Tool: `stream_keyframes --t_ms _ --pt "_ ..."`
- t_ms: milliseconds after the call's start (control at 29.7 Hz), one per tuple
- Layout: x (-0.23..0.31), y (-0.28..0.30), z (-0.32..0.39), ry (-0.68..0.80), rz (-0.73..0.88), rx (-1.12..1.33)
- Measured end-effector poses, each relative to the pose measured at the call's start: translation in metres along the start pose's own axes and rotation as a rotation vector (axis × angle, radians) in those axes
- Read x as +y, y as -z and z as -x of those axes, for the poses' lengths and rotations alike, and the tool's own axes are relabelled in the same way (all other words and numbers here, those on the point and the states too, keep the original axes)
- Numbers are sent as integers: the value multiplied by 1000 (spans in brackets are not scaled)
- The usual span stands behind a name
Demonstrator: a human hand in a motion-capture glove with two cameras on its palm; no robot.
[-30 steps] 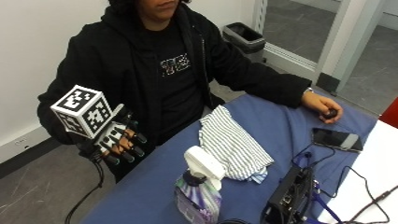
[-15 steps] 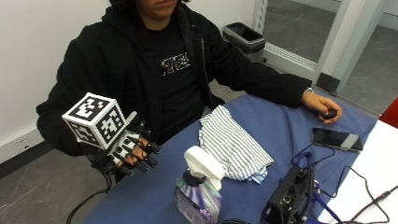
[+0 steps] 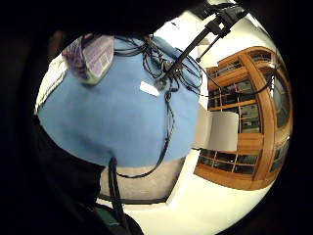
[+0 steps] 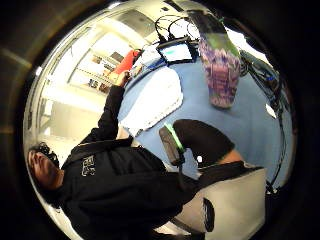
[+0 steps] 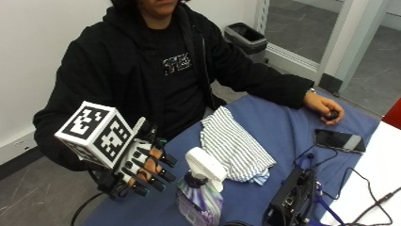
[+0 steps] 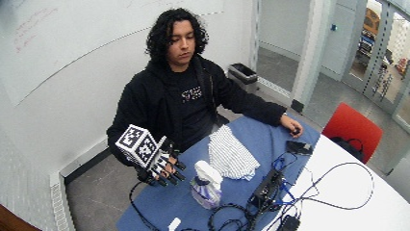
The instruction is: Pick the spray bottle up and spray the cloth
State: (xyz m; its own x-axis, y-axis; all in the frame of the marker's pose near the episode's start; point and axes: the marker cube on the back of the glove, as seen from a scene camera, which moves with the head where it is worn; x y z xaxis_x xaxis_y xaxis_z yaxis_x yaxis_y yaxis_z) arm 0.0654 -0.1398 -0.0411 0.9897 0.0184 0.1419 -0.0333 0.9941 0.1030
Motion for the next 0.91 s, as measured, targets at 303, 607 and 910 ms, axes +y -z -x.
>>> stream_keyframes --t_ms 303,607,910 --pt "-69 -3 -3 -81 -100 -347" --pt "-94 -24 -9 -125 -69 -796" --pt "-120 -33 7 -301 -265 -1063"
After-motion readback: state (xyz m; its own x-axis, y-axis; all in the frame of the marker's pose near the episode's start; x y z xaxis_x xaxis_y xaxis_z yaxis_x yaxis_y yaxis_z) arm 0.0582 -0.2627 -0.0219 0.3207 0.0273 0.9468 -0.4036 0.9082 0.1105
